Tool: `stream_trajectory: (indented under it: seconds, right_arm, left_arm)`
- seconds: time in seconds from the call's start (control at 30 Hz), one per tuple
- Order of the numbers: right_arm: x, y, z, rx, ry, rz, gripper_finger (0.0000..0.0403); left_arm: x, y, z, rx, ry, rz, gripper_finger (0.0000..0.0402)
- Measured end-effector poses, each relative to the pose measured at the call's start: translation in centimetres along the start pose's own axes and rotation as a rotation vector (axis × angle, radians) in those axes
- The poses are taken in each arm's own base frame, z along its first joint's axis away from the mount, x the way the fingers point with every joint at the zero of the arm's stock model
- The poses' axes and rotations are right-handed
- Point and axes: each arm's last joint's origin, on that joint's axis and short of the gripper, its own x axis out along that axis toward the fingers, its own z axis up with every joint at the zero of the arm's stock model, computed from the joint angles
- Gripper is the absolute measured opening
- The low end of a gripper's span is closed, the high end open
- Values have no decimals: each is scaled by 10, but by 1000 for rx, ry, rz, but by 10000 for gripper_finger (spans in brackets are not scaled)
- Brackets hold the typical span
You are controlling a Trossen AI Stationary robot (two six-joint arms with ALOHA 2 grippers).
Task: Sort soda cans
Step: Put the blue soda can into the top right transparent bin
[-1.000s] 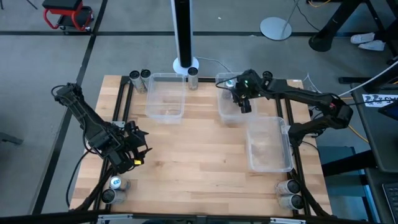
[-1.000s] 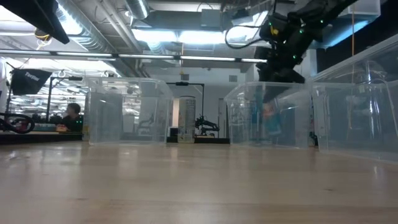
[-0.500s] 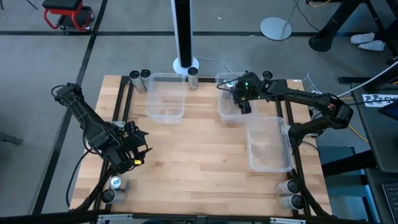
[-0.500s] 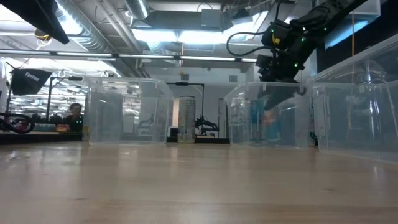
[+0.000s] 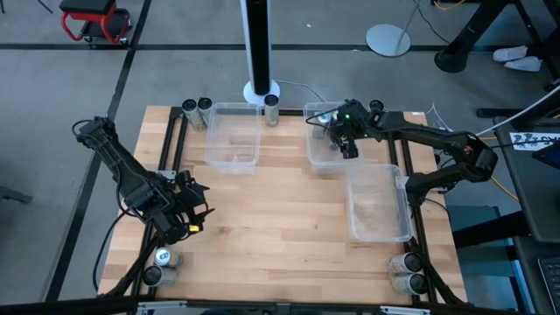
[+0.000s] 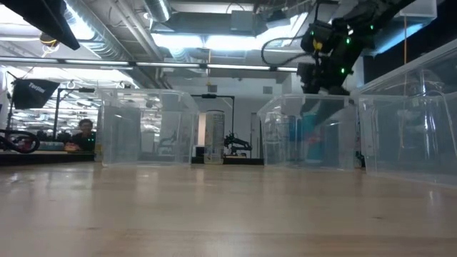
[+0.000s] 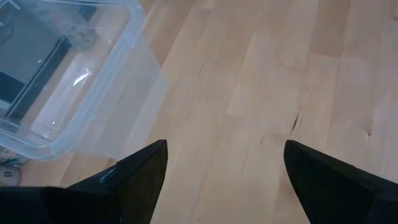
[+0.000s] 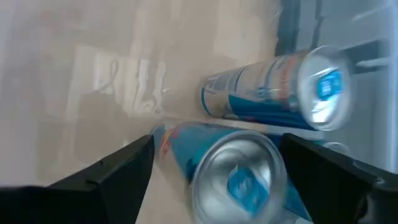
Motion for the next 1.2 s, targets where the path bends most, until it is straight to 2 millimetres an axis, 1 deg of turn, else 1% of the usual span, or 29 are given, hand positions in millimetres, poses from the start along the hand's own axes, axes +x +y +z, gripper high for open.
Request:
stream_trajectory:
  seconds: [0.07, 0.3, 0.4, 0.53, 0.63, 0.83, 0.97, 1.1, 1.2]
  right_arm:
    - [-11, -4, 3, -1, 3, 4, 346]
    - [-37, -18, 14, 4, -60, -69, 346]
    - [-44, -24, 19, 6, -86, -100, 346]
    - [-51, -33, 27, 10, -156, -185, 346]
    - [-54, -33, 40, -42, -238, -241, 347]
    - [-64, -20, 74, -209, -381, -356, 347]
    - [-71, -6, 102, -334, -508, -452, 347]
    - [-67, 14, 126, -459, -596, -462, 347]
    - [-60, 27, 137, -529, -617, -447, 347]
  left_arm:
    - [0, 0, 0, 0, -1, -2, 308]
    - [0, 0, 0, 15, -1, 0, 308]
    - [0, 0, 0, 16, -1, -1, 308]
    - [0, 0, 0, 17, -1, -1, 308]
    - [0, 0, 0, 15, -1, -1, 308]
    - [0, 0, 0, 7, -1, -1, 308]
    - [0, 0, 1, -25, -2, 0, 308]
    - [0, 0, 1, -62, -14, 9, 308]
    - [0, 1, 1, -68, -35, 25, 308]
